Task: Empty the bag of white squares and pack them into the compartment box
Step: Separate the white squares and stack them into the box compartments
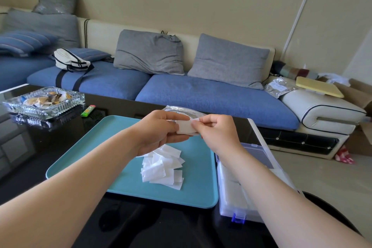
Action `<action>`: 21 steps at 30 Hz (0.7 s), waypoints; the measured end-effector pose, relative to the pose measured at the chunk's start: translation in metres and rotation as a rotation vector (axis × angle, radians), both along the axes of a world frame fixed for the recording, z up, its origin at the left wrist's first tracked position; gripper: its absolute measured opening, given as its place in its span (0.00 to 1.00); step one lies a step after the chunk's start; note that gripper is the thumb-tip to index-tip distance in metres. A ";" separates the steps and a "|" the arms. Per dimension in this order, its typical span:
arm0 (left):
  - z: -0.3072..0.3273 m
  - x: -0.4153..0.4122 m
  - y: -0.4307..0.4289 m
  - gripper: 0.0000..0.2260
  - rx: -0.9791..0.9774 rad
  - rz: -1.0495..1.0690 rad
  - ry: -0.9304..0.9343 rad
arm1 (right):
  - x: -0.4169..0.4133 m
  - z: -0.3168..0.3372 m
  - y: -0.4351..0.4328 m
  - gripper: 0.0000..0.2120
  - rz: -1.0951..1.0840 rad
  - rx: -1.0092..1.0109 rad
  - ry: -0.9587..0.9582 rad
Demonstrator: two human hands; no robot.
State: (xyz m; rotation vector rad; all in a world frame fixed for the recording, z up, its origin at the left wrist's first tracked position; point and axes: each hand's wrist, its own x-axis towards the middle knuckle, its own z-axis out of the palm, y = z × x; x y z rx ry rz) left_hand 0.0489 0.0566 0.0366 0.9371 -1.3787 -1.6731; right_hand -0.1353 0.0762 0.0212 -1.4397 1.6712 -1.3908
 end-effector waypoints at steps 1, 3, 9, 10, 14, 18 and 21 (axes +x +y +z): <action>0.000 -0.001 -0.001 0.13 0.020 0.008 0.012 | 0.000 0.000 0.000 0.03 -0.018 -0.004 0.017; 0.001 -0.001 -0.001 0.12 0.043 -0.002 0.037 | 0.001 0.000 0.001 0.02 -0.025 -0.006 0.059; -0.004 0.002 -0.001 0.12 -0.034 0.005 -0.040 | 0.005 0.004 0.004 0.03 -0.008 -0.001 0.164; -0.005 0.003 -0.003 0.13 -0.038 0.022 -0.060 | 0.004 0.005 0.005 0.08 0.021 -0.002 0.208; -0.006 0.005 -0.007 0.14 -0.041 0.052 -0.122 | -0.003 0.007 0.009 0.34 0.284 -0.022 0.425; -0.006 0.006 -0.006 0.15 -0.017 0.041 -0.172 | -0.005 0.001 0.010 0.26 0.318 -0.146 0.542; -0.008 0.007 -0.007 0.15 0.014 0.021 -0.192 | -0.002 -0.002 0.007 0.19 0.325 -0.191 0.571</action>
